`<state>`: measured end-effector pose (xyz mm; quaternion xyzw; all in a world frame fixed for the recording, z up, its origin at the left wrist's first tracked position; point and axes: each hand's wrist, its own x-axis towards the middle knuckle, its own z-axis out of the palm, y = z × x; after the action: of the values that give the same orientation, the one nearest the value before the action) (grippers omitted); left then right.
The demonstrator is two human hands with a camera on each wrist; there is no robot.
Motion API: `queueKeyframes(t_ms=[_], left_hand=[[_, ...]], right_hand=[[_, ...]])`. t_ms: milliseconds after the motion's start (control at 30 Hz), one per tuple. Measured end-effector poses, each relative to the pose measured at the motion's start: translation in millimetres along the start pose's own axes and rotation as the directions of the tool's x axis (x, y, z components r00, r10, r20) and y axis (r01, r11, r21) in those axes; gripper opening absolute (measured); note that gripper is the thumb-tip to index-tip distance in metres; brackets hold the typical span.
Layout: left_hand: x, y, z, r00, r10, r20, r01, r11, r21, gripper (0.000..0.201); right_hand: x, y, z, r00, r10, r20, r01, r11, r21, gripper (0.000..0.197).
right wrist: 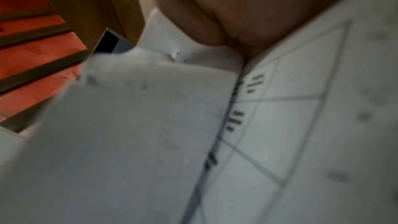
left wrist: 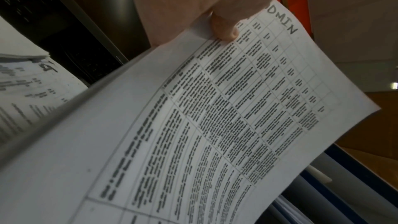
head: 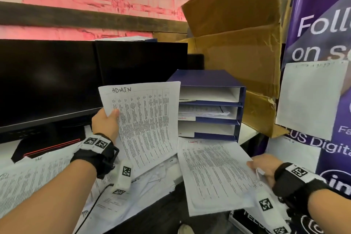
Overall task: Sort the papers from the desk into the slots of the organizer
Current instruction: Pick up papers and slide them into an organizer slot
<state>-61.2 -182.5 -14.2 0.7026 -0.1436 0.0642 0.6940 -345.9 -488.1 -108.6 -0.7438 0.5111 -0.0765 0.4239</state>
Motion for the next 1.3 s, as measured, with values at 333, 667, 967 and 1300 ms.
queueKeyframes(t_ms=[333, 667, 967, 1300], left_hand=[[7.8, -7.0, -20.5, 0.999, 0.000, 0.040, 0.003, 0.997, -0.079, 0.021], [6.9, -10.4, -14.9, 0.996, -0.028, 0.090, 0.036, 0.995, -0.089, 0.021], [-1.9, -12.4, 2.0, 0.989, -0.060, 0.136, 0.074, 0.992, -0.105, 0.026], [1.8, -17.8, 2.0, 0.989, -0.075, 0.128, 0.084, 0.994, -0.070, 0.029]], right_hand=[[13.2, -60.1, 55.3, 0.992, -0.119, -0.036, 0.120, 0.992, 0.048, 0.040], [2.9, -58.8, 63.3, 0.990, -0.117, 0.084, 0.119, 0.993, -0.016, 0.009], [-6.9, -51.3, 56.5, 0.953, 0.081, 0.293, -0.242, 0.787, 0.568, 0.020], [-2.0, -73.5, 68.3, 0.969, 0.044, 0.244, -0.233, 0.502, 0.833, 0.038]])
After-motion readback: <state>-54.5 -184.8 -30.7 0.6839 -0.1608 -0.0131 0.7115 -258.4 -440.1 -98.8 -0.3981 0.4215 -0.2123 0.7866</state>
